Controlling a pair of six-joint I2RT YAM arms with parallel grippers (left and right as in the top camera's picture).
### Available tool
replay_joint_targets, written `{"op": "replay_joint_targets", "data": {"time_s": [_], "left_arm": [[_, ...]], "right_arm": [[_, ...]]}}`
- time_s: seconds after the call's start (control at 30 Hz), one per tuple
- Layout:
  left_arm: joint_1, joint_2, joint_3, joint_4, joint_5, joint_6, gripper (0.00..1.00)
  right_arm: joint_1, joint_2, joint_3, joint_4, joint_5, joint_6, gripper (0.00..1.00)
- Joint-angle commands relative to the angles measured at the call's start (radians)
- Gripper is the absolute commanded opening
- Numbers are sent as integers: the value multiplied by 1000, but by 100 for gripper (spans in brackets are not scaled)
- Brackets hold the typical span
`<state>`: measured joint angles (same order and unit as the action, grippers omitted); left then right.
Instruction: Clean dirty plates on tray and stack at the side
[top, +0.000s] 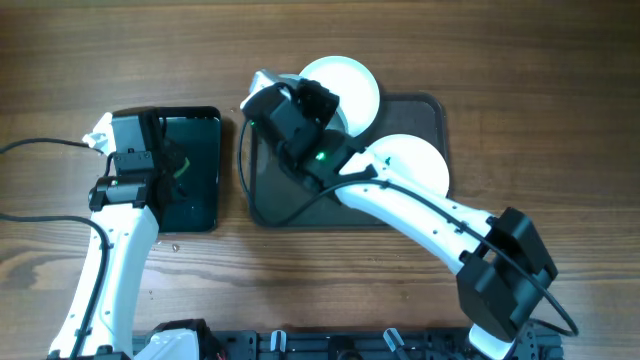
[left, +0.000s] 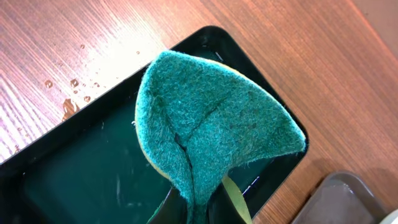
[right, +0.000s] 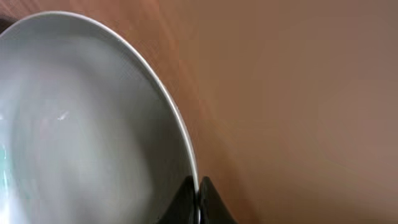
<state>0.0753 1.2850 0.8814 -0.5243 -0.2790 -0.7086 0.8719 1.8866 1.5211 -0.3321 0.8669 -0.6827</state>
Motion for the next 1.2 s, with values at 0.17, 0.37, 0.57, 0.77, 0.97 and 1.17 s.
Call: {"op": "replay_joint_targets", "data": {"time_s": [0.17, 0.37, 0.57, 0.77, 0.97, 1.17], "left_arm": [[7, 6, 2, -17, 1, -5, 4], [7, 6, 2, -19, 1, -5, 4], [7, 6, 2, -19, 1, -5, 4], [7, 6, 2, -19, 1, -5, 4], [7, 6, 2, -20, 2, -5, 4], [7, 6, 2, -26, 2, -5, 4]], "right_arm": [[61, -28, 20, 105, 200, -328, 4], [84, -28, 20, 149, 215, -345, 4], [29, -28, 19, -113, -208, 13, 4], [-144, -108, 21, -71, -471, 224, 4], [-574, -189, 43, -89, -940, 637, 4], [-1040, -97, 41, -153, -1260, 890, 4]]}}
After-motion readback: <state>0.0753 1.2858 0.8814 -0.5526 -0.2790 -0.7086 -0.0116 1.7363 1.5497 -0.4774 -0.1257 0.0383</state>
